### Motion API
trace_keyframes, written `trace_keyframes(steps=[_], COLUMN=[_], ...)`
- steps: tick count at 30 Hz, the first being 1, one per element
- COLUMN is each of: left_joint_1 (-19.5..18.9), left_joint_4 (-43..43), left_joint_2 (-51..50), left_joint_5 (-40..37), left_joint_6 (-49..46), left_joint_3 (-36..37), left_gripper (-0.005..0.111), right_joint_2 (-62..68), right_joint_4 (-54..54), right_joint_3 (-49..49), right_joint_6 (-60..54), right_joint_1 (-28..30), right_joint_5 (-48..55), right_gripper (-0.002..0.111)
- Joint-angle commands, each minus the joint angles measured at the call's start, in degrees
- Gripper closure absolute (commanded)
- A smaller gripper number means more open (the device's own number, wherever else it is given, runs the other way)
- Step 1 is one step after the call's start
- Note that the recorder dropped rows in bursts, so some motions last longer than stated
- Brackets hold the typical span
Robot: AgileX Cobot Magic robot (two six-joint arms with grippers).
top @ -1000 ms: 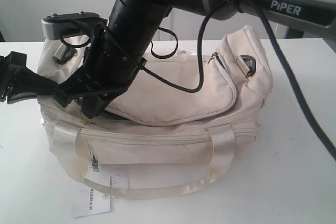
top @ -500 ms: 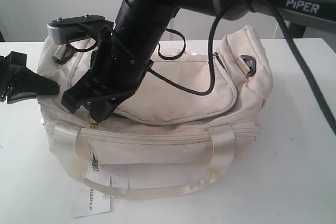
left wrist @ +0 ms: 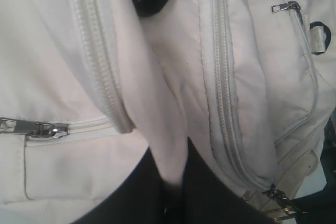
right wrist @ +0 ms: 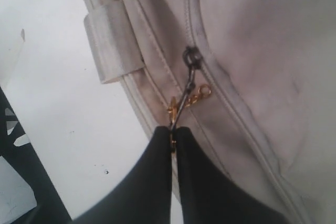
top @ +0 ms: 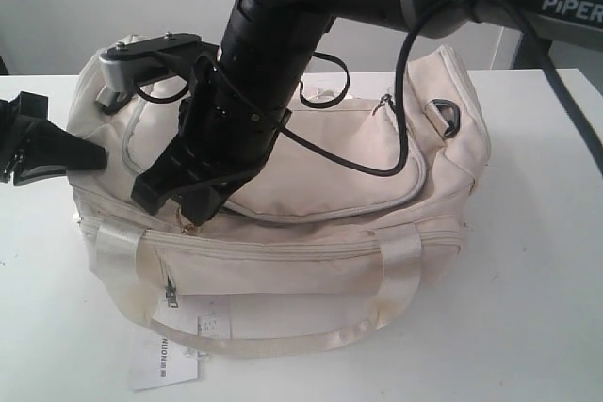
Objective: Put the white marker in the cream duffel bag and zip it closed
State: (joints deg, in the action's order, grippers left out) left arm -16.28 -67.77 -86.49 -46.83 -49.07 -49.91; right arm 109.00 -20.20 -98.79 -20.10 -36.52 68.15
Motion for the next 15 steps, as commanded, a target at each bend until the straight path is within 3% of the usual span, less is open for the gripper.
trace_keyframes(steps=[1,15], left_joint_1=[-0.02,-0.02], left_joint_4=[-2.67,-2.67], left_joint_2=[0.44,0.44], left_joint_5=[0.40,0.40], left_joint_6=[-0.59,-0.59], left_joint_3=[0.08,0.08], left_gripper=[0.107,0.107], right_joint_2=[-0.91,-2.63], right_joint_4=[1.16,2.43], right_joint_3=[0.33,3.42], right_joint_6=[-0.62,-0.54], right_joint_1=[-0.02,-0.02], right_joint_5=[1.81,1.81], right_gripper=[0.108,0.108])
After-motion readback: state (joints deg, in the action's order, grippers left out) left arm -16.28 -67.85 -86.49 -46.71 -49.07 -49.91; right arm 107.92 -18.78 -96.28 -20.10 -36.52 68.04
